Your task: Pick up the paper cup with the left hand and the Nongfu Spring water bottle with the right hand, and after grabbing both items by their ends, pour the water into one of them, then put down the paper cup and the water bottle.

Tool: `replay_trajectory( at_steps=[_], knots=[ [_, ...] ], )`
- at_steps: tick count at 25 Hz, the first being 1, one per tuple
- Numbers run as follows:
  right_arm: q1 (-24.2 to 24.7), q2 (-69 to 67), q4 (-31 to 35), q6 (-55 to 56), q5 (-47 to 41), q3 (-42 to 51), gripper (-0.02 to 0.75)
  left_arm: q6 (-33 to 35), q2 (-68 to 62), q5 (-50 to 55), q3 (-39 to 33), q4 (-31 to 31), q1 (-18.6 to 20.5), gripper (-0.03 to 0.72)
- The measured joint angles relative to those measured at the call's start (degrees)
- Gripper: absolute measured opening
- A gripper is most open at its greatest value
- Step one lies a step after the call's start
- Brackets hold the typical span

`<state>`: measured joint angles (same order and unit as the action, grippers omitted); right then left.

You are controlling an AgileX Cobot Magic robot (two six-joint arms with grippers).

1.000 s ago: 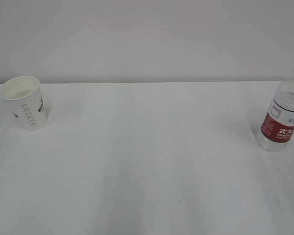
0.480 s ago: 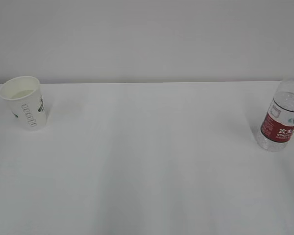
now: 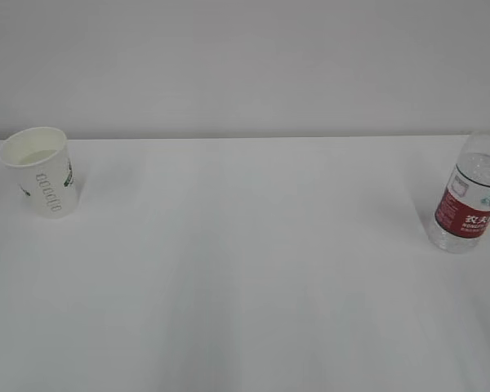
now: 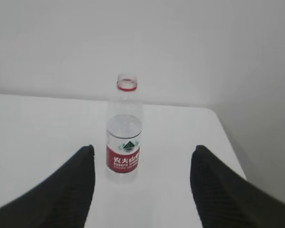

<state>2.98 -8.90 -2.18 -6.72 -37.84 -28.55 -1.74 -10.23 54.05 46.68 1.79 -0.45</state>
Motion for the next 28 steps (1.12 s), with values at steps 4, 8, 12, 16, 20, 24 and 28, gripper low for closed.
replay_trajectory(
  at_steps=[4, 8, 12, 16, 20, 24, 28],
  knots=[
    [0.0, 0.2, 2.7, -1.9, -5.7, -1.2, 0.471, 0.0, 0.0, 3.8, 0.0, 0.1, 0.0, 0.533],
    [0.0, 1.2, 3.5, -1.5, -10.2, -1.6, 0.470, 0.0, 0.0, 8.4, 0.0, -0.6, 0.0, 0.532],
    [0.0, 1.3, 4.5, -0.4, -13.7, -1.6, 0.470, 0.0, 0.0, 11.3, 0.0, -1.2, 0.0, 0.531],
    [-0.5, 1.3, 5.4, 0.2, -16.0, -1.6, 0.468, 0.0, 0.0, 12.0, -2.8, -1.3, 0.0, 0.531],
    [-0.5, 1.3, 5.4, 0.4, -18.0, -0.6, 0.468, 0.0, 0.0, 12.5, -8.0, 0.1, 0.0, 0.531],
    [-0.5, 1.3, 5.6, 0.5, -18.2, -0.5, 0.468, 0.0, 0.0, 12.5, -11.2, 0.4, 0.0, 0.523],
    [-0.5, 1.3, 5.6, 0.9, -20.4, -0.6, 0.468, 0.0, 0.0, 11.0, -11.8, 0.3, 0.0, 0.518]
  ],
)
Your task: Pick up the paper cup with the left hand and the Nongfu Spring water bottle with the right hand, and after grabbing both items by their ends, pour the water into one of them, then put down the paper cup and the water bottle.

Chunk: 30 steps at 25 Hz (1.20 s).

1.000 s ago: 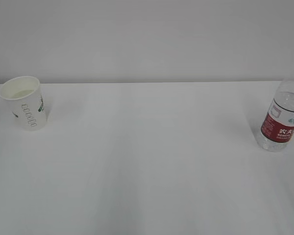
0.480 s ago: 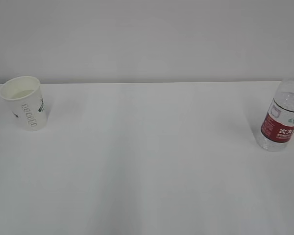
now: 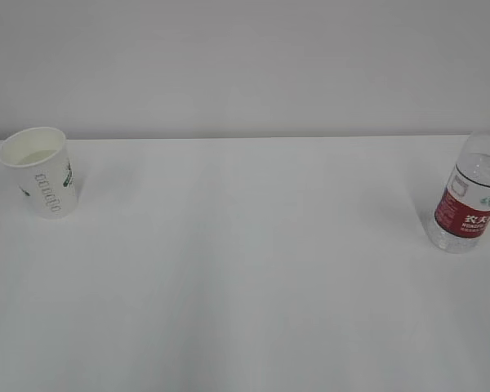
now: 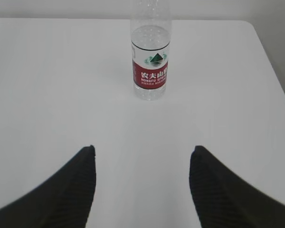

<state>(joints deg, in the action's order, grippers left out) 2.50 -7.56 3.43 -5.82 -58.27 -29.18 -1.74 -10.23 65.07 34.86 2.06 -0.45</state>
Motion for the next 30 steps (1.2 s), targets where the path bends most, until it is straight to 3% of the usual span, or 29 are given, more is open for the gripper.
replay_trajectory(
  at_steps=[7, 22, 30],
  knots=[
    [0.0, 0.0, -0.1, 0.9, -3.8, -0.1, 0.468, 0.0, 0.0, -2.2, -4.3, -0.6, 0.0, 0.517],
    [0.0, 0.2, 0.0, 2.1, -6.8, 0.8, 0.467, 0.1, 0.0, -2.3, -4.7, -0.6, 0.0, 0.516],
    [0.0, 7.1, 0.0, 2.1, -6.9, 0.8, 0.465, 0.1, 4.8, -2.3, -4.7, -0.6, 0.0, 0.516]
  ],
)
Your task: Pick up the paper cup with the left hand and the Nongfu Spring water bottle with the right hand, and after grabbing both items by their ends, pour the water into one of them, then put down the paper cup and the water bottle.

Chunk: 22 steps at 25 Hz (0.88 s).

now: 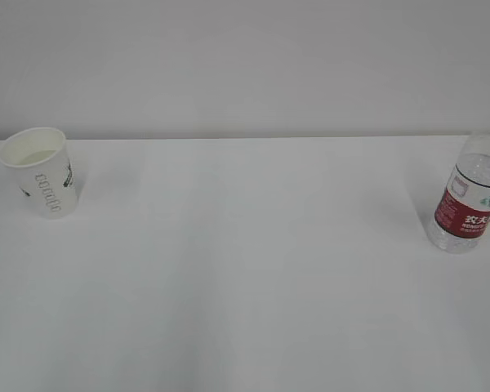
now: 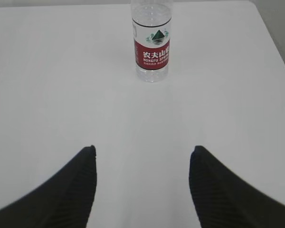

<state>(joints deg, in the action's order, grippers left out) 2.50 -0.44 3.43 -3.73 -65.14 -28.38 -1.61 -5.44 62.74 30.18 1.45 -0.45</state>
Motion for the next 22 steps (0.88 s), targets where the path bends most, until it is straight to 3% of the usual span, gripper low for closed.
replay_trajectory(
  at_steps=[5, 22],
  knots=[
    [0.0, 1.3, 0.0, 0.0, -0.2, 0.0, 0.465, 0.0, 5.2, 0.1, 0.0, 0.0, 0.0, 0.516],
    [0.0, 1.3, 0.0, 0.0, -0.2, 0.0, 0.465, 0.0, 5.2, 0.1, -0.1, 0.0, 0.0, 0.516]
  ],
)
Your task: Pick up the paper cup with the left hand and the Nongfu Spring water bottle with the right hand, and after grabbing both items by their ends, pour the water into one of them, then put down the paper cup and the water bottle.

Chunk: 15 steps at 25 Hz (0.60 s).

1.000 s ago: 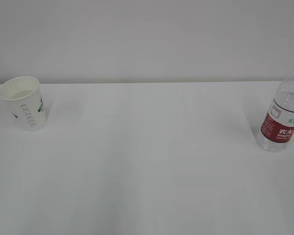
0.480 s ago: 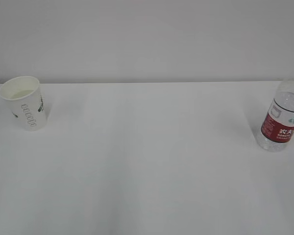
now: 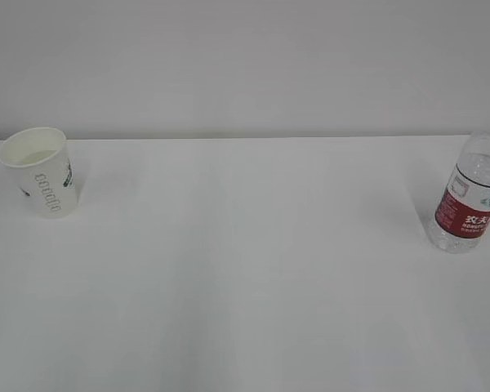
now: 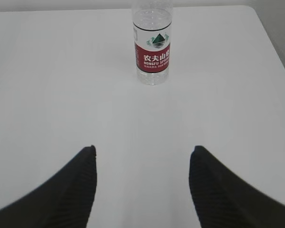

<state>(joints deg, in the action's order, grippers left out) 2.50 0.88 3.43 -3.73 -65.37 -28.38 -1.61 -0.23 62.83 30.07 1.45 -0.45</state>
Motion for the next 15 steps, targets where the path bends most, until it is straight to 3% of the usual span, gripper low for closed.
replay_trajectory(
  at_steps=[15],
  knots=[
    [0.0, 0.0, 0.0, 0.0, 0.0, 0.0, 0.465, 0.0, 0.0, 0.0, 0.0, 0.0, 0.0, 0.516]
  ],
)
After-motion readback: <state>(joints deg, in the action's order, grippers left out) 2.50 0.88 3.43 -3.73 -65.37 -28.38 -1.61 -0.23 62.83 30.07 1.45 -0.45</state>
